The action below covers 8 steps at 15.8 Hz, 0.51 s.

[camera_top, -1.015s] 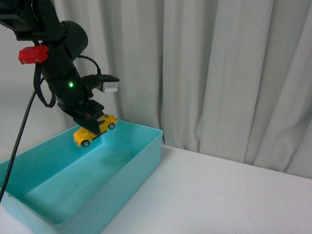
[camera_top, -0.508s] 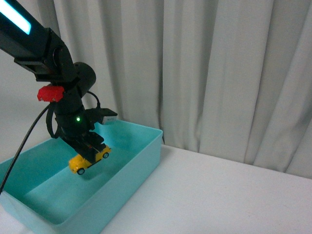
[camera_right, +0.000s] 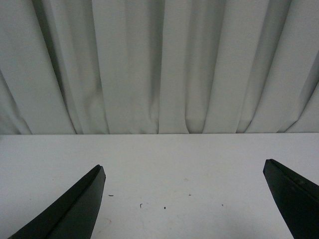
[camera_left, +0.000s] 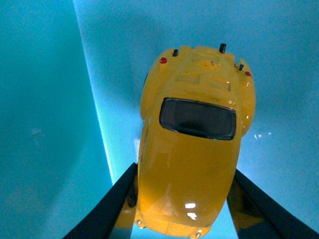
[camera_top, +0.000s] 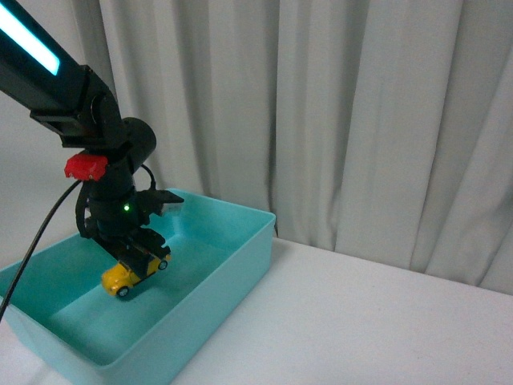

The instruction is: Wind up and store yellow beetle toy

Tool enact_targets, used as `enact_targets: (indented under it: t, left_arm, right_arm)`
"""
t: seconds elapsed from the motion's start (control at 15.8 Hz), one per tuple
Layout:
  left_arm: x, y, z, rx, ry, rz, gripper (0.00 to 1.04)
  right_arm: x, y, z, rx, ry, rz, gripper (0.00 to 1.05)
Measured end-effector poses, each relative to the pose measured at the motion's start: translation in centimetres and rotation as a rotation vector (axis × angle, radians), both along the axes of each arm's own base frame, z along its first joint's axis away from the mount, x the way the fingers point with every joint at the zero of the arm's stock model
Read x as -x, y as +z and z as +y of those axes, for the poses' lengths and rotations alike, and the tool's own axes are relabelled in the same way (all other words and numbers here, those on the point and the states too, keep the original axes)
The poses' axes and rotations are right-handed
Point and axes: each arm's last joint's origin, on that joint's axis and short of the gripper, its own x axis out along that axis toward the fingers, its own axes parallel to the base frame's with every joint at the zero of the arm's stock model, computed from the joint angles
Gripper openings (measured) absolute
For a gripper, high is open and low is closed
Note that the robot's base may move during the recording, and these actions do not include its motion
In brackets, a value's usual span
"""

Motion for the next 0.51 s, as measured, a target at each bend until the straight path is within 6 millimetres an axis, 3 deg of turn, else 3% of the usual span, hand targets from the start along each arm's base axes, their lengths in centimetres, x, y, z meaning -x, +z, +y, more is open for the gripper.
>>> enact_targets:
  t: [0.32, 0.44, 0.51]
  left_arm:
    - [0.0, 0.6, -0.3, 0.071, -0.005, -0.02, 1.0]
    - [0.0, 2.9, -0.5, 0.116, -0.029, -0.123, 0.98]
    - [0.7, 6.0, -0.8, 0.134, -0.07, -0.252, 0.98]
  right_arm:
    - [0.0, 0.0, 0.0, 0.0, 0.0, 0.0, 0.98]
    - [0.0, 0.0, 0.0, 0.0, 0.0, 0.0, 0.98]
    - [0.0, 0.0, 0.0, 0.0, 0.0, 0.0, 0.98]
